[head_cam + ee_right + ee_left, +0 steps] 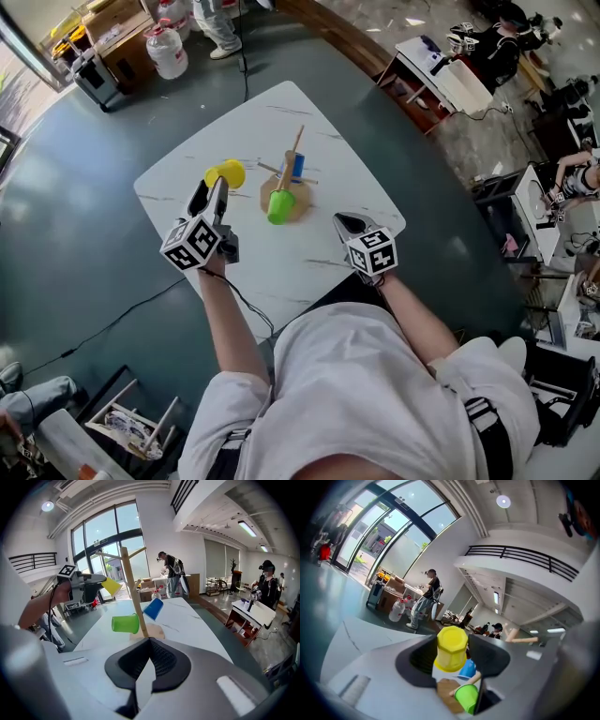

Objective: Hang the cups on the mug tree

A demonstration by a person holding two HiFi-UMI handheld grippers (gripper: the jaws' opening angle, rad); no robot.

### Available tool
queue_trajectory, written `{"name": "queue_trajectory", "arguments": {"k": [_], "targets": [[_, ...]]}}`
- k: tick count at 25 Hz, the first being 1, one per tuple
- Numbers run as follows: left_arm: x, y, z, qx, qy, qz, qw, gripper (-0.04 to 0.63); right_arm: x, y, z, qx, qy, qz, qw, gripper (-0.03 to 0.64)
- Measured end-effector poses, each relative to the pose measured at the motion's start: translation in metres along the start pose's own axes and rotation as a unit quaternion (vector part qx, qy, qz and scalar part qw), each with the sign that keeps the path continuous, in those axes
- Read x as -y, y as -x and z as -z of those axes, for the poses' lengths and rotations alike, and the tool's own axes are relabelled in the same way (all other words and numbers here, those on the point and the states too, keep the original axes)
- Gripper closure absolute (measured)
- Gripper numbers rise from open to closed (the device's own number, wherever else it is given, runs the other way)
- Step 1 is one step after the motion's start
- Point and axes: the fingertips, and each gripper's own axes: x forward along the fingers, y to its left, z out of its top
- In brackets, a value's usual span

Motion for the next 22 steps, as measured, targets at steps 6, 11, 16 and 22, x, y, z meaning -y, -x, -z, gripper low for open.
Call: {"name": "queue_trajectory", "arguments": {"k": [6, 11, 16, 22], "targets": [[0.017, -0.005, -0.011, 0.012, -0.002, 0.028, 0.9995, 0.388, 0.002, 0.000, -0.002, 0.002, 0.001, 0.000, 1.000, 0.617], [0.030, -0.009, -0.010, 0.016, 0.009, 0.049, 0.9986, 0.388, 0.002, -0.002, 0.001, -0.001, 0.001, -0.001, 1.000, 0.617], [0.034, -0.015, -0.002, 0.004, -0.006, 0.049, 0.9988, 0.388, 0.005, -0.001, 0.003, -0.001, -0.002, 0.001, 1.000, 0.617], [0.040, -0.020, 0.002, -0.001, -0.007, 0.053, 0.9985, 0.388, 0.003, 0.000, 0.006, -0.002, -0.007, -0.003, 1.000, 0.617]]}}
